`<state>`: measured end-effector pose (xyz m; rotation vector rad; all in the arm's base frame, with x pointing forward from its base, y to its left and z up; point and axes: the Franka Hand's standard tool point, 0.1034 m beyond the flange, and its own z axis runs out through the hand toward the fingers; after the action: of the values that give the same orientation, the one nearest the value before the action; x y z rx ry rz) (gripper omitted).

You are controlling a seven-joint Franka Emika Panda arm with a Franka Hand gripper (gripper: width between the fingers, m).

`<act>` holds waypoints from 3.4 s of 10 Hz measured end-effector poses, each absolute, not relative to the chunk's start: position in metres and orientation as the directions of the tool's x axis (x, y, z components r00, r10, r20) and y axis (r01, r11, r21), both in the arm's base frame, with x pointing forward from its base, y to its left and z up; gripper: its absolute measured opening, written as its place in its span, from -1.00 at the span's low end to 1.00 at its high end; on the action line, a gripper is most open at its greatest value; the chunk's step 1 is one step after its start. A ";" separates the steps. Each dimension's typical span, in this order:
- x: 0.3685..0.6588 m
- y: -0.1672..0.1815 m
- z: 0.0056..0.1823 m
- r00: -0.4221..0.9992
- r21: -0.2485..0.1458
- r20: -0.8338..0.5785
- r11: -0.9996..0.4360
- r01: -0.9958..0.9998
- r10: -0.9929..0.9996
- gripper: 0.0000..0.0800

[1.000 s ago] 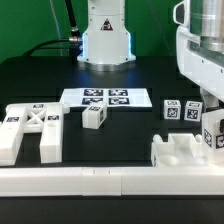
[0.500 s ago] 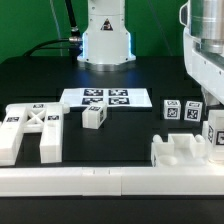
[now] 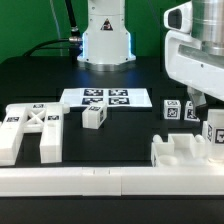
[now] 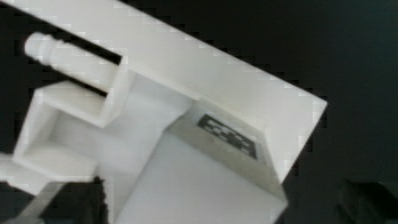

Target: Assemble chair

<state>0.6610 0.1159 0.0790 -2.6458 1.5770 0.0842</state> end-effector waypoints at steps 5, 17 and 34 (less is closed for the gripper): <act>0.659 0.116 0.078 0.811 -0.026 -0.045 -0.811 -0.585 -0.583 0.62; 0.658 0.115 0.077 0.999 0.003 -0.015 -0.999 -0.039 -0.039 -0.27; 0.652 0.120 0.076 0.475 0.006 -0.120 -0.479 -0.878 -0.872 -0.07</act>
Offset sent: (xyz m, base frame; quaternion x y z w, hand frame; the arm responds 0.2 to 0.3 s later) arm 0.0005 -0.0049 0.0027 -0.0625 0.0469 -0.3321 0.9400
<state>0.6525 0.1197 0.0760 -2.6498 1.5725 0.1644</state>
